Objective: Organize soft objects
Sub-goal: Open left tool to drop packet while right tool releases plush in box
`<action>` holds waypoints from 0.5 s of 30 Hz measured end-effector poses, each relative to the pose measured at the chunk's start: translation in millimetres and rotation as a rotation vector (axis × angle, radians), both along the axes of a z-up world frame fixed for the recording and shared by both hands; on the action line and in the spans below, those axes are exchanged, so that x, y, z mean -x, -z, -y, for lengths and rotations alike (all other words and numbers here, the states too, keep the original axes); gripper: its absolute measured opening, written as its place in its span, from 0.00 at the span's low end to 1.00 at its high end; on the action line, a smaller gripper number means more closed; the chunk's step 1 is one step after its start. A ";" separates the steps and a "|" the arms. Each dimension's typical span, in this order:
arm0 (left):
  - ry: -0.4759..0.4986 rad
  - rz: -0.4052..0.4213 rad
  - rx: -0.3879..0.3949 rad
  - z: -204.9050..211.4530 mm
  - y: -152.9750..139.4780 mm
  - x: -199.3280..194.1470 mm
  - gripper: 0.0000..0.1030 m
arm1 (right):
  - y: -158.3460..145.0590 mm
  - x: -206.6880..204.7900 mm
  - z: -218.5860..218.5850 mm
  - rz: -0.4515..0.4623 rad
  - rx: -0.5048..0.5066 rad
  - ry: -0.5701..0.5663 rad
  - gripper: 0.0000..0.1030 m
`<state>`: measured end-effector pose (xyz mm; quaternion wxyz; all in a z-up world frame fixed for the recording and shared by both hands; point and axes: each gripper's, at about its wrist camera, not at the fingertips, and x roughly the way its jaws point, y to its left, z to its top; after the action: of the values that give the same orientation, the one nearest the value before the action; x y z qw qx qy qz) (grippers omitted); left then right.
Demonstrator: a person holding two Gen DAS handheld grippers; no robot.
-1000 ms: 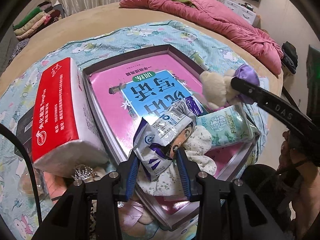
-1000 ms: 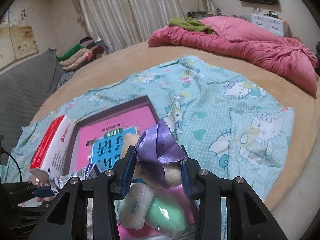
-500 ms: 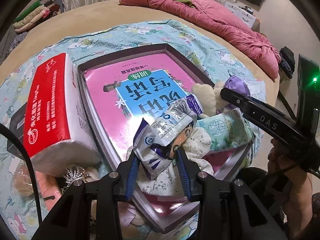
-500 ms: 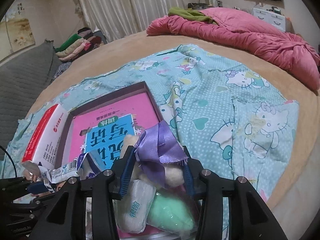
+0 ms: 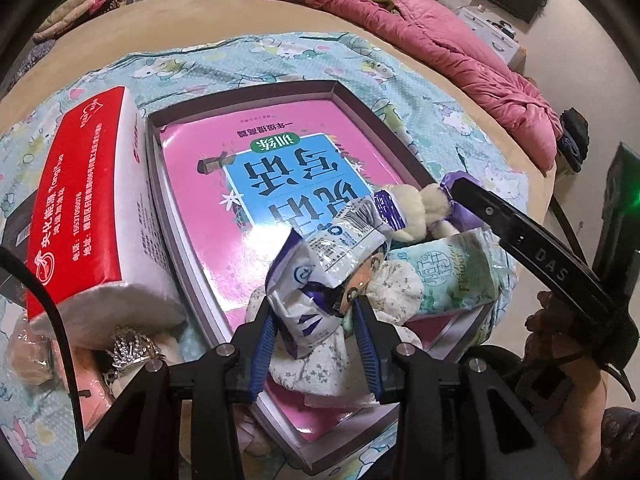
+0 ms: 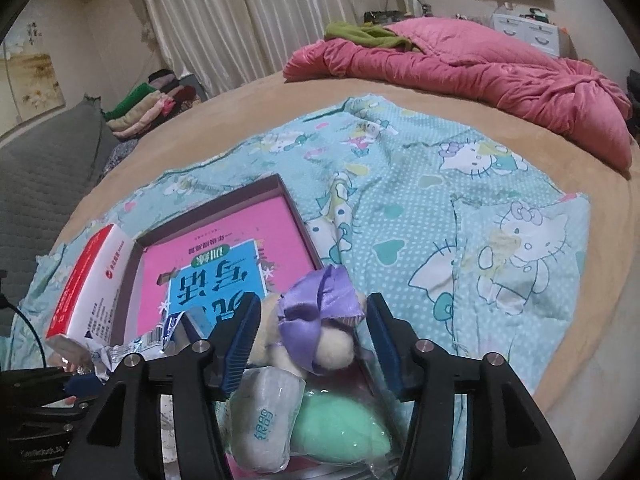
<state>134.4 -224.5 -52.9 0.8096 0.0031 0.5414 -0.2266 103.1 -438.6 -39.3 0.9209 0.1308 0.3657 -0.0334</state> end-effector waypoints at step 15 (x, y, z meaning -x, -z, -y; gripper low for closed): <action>-0.017 -0.004 0.027 -5.0 -2.5 -0.5 0.41 | -8.2 8.4 6.6 0.057 -0.017 0.021 0.64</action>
<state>134.9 -219.5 -50.5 0.8105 -0.0129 0.5398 -0.2271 94.7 -445.2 -31.1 0.9294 0.1432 0.3383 -0.0360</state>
